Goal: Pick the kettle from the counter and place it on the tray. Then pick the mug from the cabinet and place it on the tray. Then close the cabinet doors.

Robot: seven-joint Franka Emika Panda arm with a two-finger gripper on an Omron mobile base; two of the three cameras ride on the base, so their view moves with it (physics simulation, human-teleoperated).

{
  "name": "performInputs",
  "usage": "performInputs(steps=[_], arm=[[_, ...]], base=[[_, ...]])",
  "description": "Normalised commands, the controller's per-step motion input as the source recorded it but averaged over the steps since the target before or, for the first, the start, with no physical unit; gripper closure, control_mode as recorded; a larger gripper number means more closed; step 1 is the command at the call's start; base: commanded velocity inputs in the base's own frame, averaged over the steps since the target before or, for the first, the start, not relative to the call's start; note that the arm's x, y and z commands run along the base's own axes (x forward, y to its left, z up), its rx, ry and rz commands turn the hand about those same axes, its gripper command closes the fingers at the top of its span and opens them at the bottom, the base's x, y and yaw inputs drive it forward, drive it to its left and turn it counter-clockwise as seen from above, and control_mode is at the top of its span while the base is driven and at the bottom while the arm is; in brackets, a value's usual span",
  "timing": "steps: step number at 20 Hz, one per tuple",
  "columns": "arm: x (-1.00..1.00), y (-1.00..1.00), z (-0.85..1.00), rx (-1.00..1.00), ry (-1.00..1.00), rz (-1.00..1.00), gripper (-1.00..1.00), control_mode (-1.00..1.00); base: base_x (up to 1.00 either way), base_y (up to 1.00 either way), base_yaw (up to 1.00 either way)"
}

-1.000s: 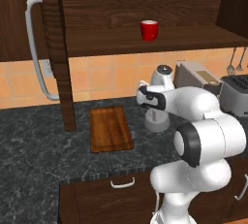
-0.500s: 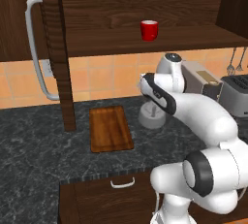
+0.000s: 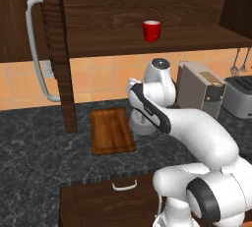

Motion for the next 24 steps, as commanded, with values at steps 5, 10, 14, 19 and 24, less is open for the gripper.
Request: performInputs(steps=[5, 10, 14, 19, 24], arm=[[-0.08, 0.50, -0.05, 0.00, -0.30, -0.01, 1.00, -1.00], [0.02, 0.57, 0.16, 0.00, 0.00, 0.00, 1.00, -1.00], [0.20, 0.52, -0.03, 0.00, -0.03, 0.00, 1.00, -1.00], [0.40, 0.33, -0.07, -0.01, -0.12, 0.00, 1.00, -1.00], [0.32, 0.22, -0.17, 0.00, -0.17, 0.00, 1.00, -1.00]], base=[[0.00, 0.00, 0.00], [0.00, 0.00, 0.00], [0.00, 0.00, 0.00], [0.00, 0.00, 0.00], [0.00, 0.00, 0.00]])
